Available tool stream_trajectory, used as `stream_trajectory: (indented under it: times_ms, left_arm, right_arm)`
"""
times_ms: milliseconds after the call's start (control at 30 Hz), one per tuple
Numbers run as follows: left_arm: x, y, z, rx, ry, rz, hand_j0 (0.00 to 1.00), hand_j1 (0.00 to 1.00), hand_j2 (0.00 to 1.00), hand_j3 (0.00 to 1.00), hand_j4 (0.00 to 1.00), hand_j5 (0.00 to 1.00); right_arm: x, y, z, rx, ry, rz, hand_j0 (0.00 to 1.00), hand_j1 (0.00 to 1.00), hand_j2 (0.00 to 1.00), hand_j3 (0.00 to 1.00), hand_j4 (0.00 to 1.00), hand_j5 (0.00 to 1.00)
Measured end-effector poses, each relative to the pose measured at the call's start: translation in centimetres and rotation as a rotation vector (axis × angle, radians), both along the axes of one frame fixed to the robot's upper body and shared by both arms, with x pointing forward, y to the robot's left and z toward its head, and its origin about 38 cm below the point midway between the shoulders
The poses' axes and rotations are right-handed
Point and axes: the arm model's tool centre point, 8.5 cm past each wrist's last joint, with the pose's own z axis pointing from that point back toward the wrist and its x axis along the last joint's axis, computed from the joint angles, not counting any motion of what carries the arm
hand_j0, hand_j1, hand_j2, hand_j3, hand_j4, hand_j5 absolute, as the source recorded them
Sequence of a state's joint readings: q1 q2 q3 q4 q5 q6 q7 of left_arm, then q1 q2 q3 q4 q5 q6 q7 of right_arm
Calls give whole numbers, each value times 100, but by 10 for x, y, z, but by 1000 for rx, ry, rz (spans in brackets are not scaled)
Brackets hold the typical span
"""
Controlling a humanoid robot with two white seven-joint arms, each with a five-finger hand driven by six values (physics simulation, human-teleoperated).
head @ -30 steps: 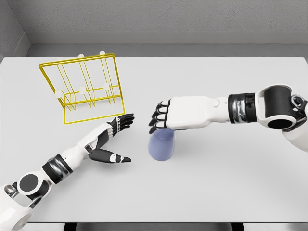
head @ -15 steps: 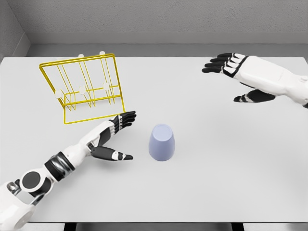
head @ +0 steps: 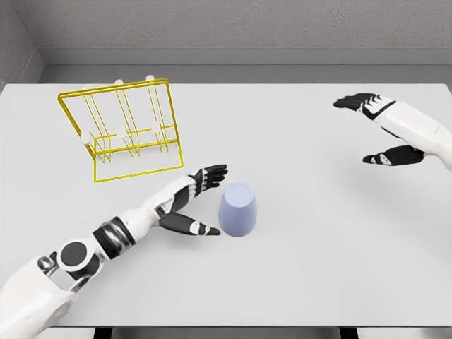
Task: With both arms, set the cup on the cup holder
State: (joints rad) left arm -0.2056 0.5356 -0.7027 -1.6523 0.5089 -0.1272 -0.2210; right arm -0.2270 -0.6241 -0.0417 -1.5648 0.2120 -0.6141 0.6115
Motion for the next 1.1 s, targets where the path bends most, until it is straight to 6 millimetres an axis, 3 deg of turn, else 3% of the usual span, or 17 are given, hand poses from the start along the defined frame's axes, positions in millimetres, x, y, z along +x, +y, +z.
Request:
stream_trajectory:
  times_ms: [233, 733, 1100]
  left_arm:
    - [-3, -7, 1, -10, 1, -13, 100, 100, 100, 100, 100, 100]
    - [-6, -27, -3, -4, 18, -33, 100, 100, 100, 100, 100, 100]
    - [-5, -29, -4, -4, 23, -33, 100, 100, 100, 100, 100, 100]
  right_arm:
    - [-1, -13, 1, 12, -3, -38, 100, 100, 100, 100, 100, 100]
    - [-2, -14, 1, 17, -6, -45, 100, 100, 100, 100, 100, 100]
    - [-2, -15, 2, 21, -10, -49, 100, 100, 100, 100, 100, 100]
